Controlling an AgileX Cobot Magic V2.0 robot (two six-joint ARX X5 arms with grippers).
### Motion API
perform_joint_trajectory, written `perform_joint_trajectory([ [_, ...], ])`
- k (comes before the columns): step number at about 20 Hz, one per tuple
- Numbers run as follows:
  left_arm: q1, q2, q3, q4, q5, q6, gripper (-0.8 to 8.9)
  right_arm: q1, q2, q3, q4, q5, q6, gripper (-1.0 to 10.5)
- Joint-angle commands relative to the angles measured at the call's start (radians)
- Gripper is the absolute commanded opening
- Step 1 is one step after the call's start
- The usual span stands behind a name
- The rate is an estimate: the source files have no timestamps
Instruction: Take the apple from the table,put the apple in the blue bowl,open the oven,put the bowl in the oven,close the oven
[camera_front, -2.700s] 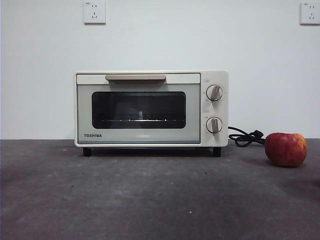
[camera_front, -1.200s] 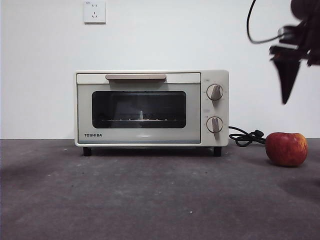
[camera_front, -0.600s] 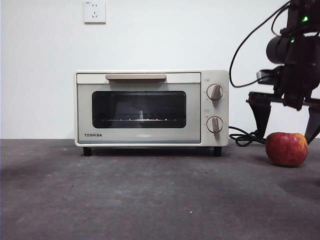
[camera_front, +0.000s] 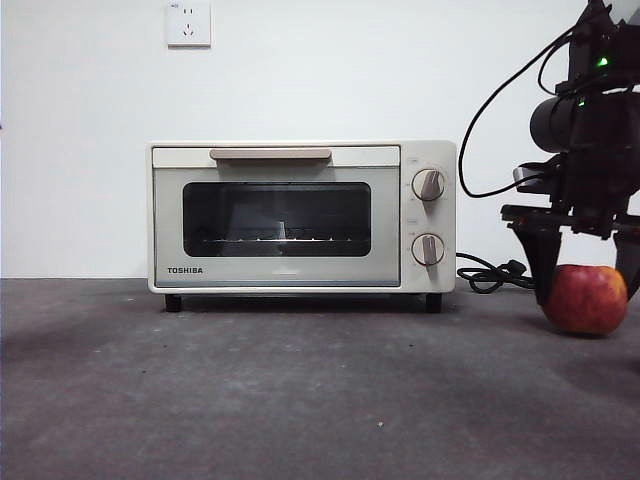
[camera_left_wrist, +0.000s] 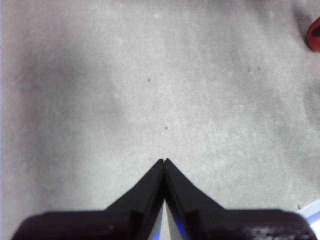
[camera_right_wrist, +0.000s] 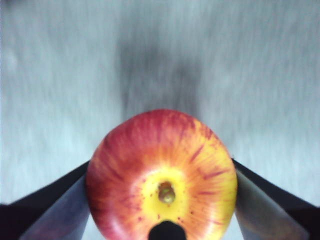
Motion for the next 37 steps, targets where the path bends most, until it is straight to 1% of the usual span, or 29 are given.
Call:
perform_joint_trajectory([
  [1,-0.023,0.042,0.000,0.038,0.027,0.026,-0.05,0.002,-0.100,0.003,-0.039,0.000,-0.029,-0.1],
  [3,-0.039,0.083,0.002,0.118,0.035,0.017,-0.05,0.002,-0.201,0.003,-0.072,0.000,-0.033,-0.1],
  [4,-0.046,0.105,0.006,0.158,0.056,0.008,-0.05,0.002,-0.248,0.003,-0.092,0.000,-0.032,-0.1],
  [7,-0.063,0.196,0.062,0.280,0.144,-0.057,-0.05,0.002,-0.389,0.002,-0.214,0.000,-0.033,-0.1],
  [9,-0.078,0.262,0.139,0.309,0.177,-0.075,-0.05,0.002,-0.467,-0.010,-0.262,-0.012,-0.044,-0.1],
  [11,-0.100,0.324,0.231,0.310,0.177,-0.075,-0.05,0.011,-0.548,-0.044,-0.281,-0.021,-0.042,-0.1],
  [15,-0.127,0.425,0.382,0.310,0.176,-0.075,-0.05,0.015,-0.717,-0.230,-0.256,-0.024,-0.027,-0.1],
  [19,-0.135,0.498,0.454,0.341,0.155,-0.072,-0.05,0.015,-0.840,-0.496,-0.135,-0.029,0.024,-0.1],
  [22,-0.138,0.541,0.457,0.409,0.147,-0.077,-0.05,0.015,-0.849,-0.637,-0.054,-0.040,0.048,-0.1],
  [24,-0.138,0.566,0.457,0.438,0.147,-0.076,-0.05,0.015,-0.842,-0.702,-0.002,-0.069,0.063,-0.1],
  [26,-0.139,0.590,0.458,0.489,0.146,-0.081,-0.05,0.015,-0.838,-0.749,0.052,-0.067,0.067,-0.1],
  [29,-0.139,0.621,0.462,0.557,0.137,-0.107,-0.05,0.014,-0.831,-0.770,0.085,-0.060,0.080,-0.1],
  [32,-0.139,0.643,0.468,0.587,0.127,-0.116,-0.05,0.015,-0.823,-0.770,0.092,0.002,0.098,-0.1],
  [37,-0.148,0.686,0.472,0.666,0.118,-0.137,-0.05,0.014,-0.816,-0.770,0.097,0.004,0.102,0.0],
])
